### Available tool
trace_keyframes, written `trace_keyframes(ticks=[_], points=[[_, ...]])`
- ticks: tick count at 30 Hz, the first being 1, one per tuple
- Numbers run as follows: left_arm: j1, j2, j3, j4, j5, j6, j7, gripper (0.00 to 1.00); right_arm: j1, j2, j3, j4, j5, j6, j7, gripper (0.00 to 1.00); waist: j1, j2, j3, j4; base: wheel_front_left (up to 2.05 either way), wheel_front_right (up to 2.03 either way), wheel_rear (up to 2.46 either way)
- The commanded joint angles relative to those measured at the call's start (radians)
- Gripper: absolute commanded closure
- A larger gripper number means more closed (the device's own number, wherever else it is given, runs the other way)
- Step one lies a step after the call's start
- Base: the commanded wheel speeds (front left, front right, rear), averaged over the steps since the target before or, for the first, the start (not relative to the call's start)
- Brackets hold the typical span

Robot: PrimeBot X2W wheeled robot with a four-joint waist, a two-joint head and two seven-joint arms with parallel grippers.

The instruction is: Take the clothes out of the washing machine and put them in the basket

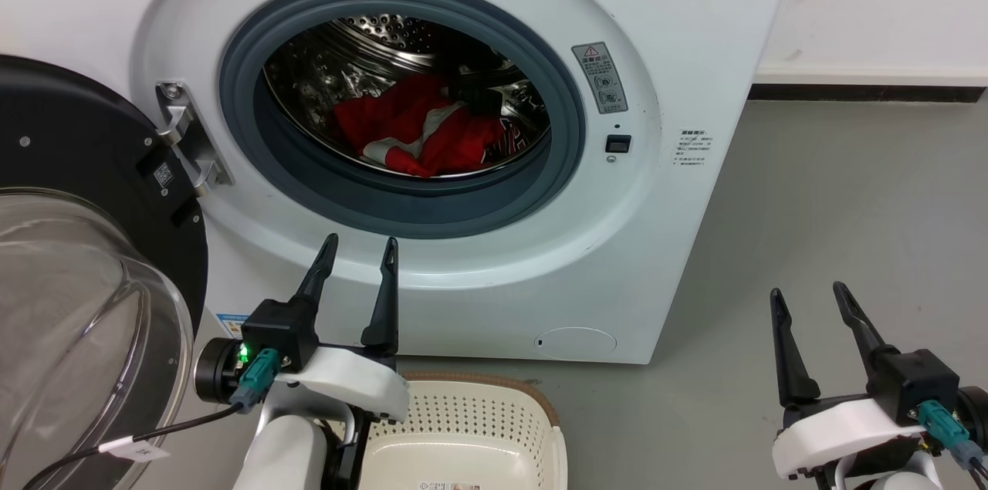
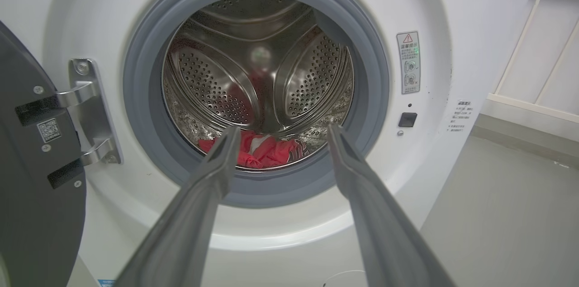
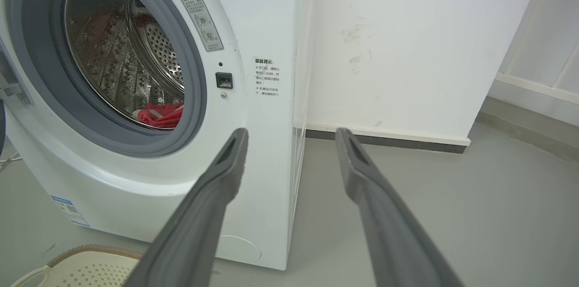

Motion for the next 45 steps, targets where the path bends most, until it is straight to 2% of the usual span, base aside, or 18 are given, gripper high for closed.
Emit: trace_keyframes(ticks=[1,6,30,40,45], points=[[-0.009,0.002,-0.005,-0.001,0.017,0.005,-0.009,0.00,0.010,0.001,0.001,-0.001,-0.019,0.000,-0.007,0.00,0.0000,-0.0001,0.000,0.000,0.00,0.00,0.00],[-0.012,0.002,-0.008,0.004,0.043,0.007,-0.016,0.00,0.010,0.001,0.001,0.001,-0.045,0.000,-0.012,0.00,0.0000,-0.0001,0.003,0.002,0.00,0.00,0.00],[-0.028,0.001,-0.002,0.016,0.042,0.011,-0.014,0.00,-0.009,0.001,-0.003,0.006,-0.008,0.000,-0.018,0.00,0.0000,-0.0001,0.027,0.008,0.00,0.00,0.00],[-0.131,0.001,0.005,0.058,0.046,0.016,-0.014,0.00,-0.060,0.001,0.012,-0.043,0.000,0.000,-0.015,0.00,0.0000,-0.0001,0.143,-0.001,0.00,0.00,0.00],[-0.250,0.007,0.038,0.134,0.050,0.013,-0.014,0.00,-0.110,0.001,0.030,-0.089,0.007,0.000,-0.015,0.00,0.0000,-0.0001,0.265,-0.025,0.00,0.00,0.00]])
